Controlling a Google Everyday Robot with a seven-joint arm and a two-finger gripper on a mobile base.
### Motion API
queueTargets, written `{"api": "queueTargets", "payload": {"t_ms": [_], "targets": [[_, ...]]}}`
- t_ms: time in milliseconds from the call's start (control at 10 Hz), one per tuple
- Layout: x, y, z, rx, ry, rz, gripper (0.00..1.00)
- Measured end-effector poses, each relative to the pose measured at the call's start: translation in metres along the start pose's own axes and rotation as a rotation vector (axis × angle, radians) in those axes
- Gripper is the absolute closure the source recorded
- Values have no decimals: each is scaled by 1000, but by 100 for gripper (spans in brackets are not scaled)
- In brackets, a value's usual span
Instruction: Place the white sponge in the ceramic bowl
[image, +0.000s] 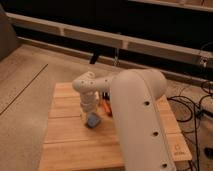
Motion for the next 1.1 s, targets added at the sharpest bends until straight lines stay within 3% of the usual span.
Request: {"api": "queueTargets", "payload": {"t_ms": [300, 500, 600, 700, 800, 900, 1100], "targets": [[-5, -3, -3, -13, -16, 16, 99], [-13, -9, -17, 5, -49, 45, 100], [-17, -15, -32, 32, -66, 64, 100], [-18, -24, -52, 85, -72, 96, 100], [-16, -27, -59, 107, -67, 114, 100], [-3, -38, -72, 153, -47, 164, 100], [30, -54, -89, 209, -7, 257, 100]]}}
